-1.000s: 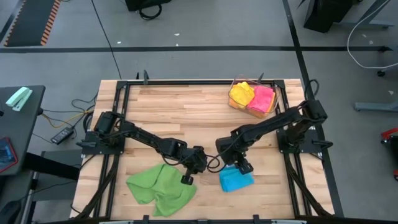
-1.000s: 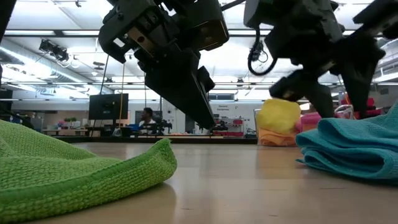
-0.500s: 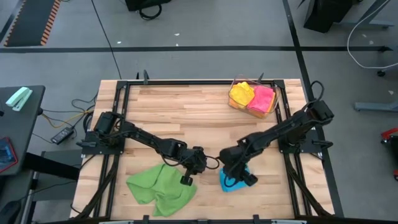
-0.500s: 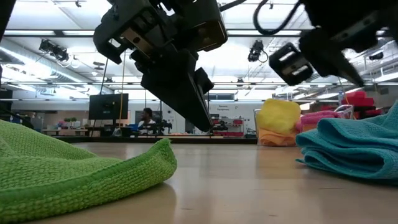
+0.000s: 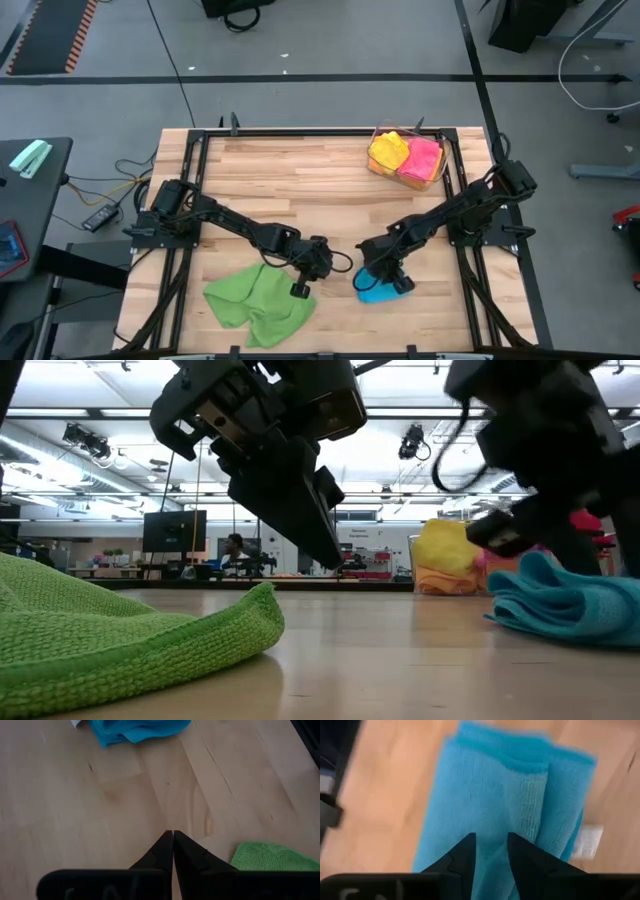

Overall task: Fold microfiber towels
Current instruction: Fold the blue microfiber cloth, then stack the folded blue microfiber cloth on top of the folded pink microfiber cloth

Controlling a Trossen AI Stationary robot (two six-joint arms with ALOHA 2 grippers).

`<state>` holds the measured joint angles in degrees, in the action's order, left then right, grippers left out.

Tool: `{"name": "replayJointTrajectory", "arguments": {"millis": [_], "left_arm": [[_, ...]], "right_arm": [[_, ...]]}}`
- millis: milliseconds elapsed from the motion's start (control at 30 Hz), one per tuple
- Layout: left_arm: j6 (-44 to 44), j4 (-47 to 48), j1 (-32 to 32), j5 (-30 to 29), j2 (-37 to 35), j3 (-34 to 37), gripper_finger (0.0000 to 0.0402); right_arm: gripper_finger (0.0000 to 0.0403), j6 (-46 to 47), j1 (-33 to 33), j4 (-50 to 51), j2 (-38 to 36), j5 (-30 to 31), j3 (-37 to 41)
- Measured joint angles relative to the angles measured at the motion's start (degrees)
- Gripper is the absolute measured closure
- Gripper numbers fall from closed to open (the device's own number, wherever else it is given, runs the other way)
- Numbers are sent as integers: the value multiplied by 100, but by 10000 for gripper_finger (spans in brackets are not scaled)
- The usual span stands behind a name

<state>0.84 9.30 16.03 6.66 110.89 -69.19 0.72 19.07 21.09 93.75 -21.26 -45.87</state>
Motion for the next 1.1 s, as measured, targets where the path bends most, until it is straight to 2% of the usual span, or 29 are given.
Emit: {"name": "replayJointTrajectory", "arguments": {"millis": [233, 367, 567, 700, 900, 967, 1100], "left_arm": [[2, -46, 13, 1, 0, 2, 380], [-32, -49, 33, 0, 0, 2, 389], [-500, -150, 58, -257, -37, 8, 392], [-729, -239, 70, -377, -224, 10, 386], [-756, -1100, 74, -386, -151, 5, 388], [-756, -1104, 74, -387, -113, 6, 389], [-754, -1074, 72, -387, -96, 9, 384]], "right_arm": [[284, 88, 23, 459, -61, -7, -616], [284, 192, 140, 601, -61, 5, -632], [285, 522, 170, 1713, -239, 75, -675], [285, 872, 240, 2009, -766, 556, -680], [285, 1555, 503, 1973, -1549, 1440, -464], [284, 1884, 652, 1907, -1687, 1499, -337], [278, 2193, 1070, 1452, -1690, 2007, -68]]}}
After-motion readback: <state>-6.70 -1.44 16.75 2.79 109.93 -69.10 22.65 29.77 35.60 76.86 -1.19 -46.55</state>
